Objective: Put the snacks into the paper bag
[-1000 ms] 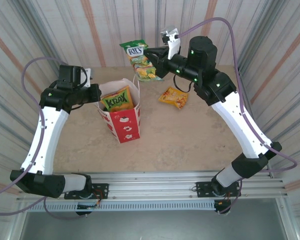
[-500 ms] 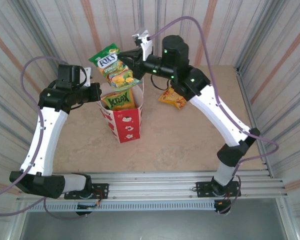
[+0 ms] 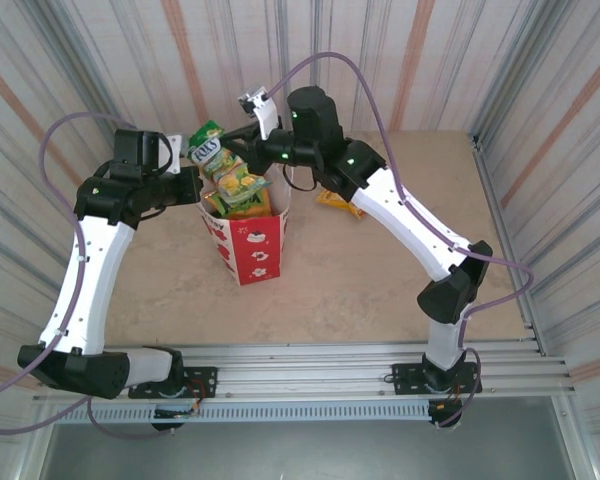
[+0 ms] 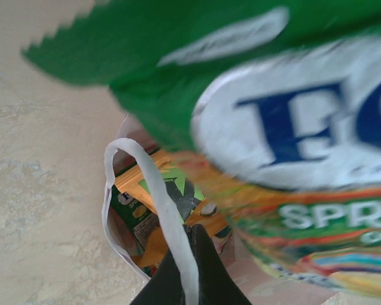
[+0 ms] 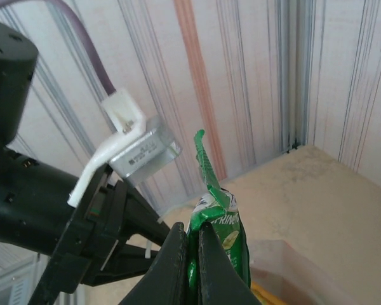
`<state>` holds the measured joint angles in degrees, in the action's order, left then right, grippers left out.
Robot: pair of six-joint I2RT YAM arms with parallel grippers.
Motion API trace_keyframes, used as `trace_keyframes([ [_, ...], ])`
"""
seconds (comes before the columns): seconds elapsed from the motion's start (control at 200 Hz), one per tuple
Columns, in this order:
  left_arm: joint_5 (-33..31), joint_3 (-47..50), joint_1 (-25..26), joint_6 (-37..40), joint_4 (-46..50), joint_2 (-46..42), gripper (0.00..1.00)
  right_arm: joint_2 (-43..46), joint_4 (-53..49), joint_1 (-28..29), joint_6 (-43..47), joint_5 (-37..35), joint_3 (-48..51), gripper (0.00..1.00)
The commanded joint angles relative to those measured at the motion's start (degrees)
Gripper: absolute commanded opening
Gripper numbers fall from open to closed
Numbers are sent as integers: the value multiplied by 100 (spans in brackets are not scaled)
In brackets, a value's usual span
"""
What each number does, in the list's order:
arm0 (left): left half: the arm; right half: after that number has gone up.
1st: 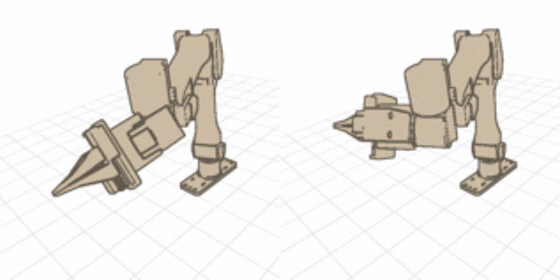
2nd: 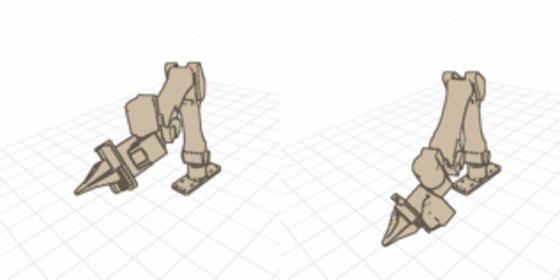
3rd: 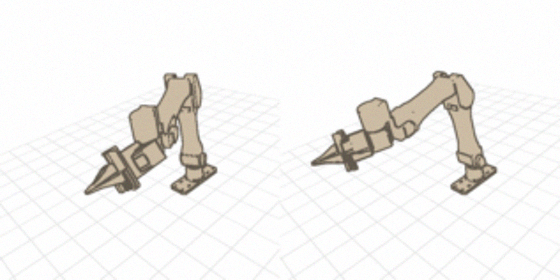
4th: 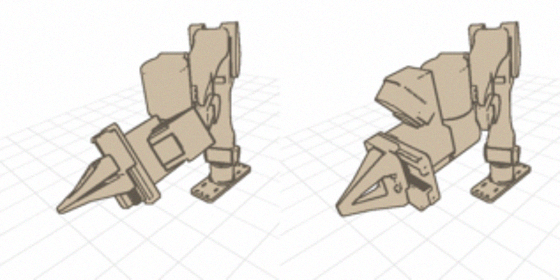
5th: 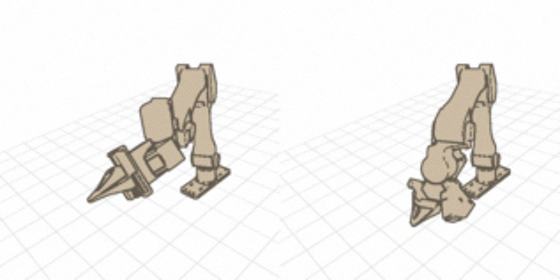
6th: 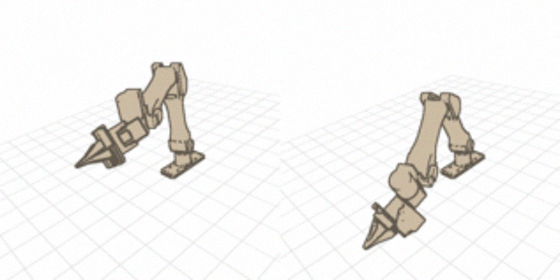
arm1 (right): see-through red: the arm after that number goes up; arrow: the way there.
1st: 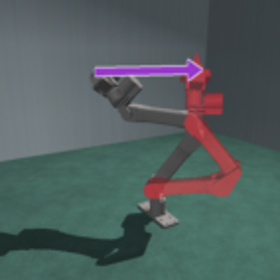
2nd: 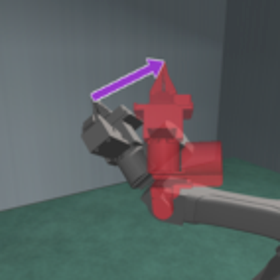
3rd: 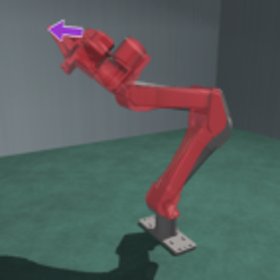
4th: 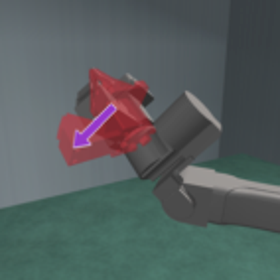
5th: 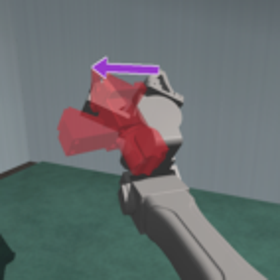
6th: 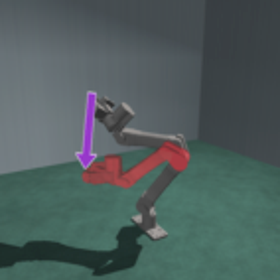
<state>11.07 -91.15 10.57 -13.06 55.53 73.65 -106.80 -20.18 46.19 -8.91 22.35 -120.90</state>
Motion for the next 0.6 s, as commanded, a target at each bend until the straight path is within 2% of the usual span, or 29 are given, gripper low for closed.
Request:
trace_keyframes([
  [0.0, 71, -245, 15, 137, -6, -158, 0, 115, 41, 22, 69, -163, 300, 0],
  [0.501, 86, -265, 15, 182, 11, -166, 0, -163, -51, -21, 336, 28, 427, 0],
  [0.596, 92, -271, 15, 182, 10, -174, 0, -219, -195, -64, 378, -111, 360, 29],
])
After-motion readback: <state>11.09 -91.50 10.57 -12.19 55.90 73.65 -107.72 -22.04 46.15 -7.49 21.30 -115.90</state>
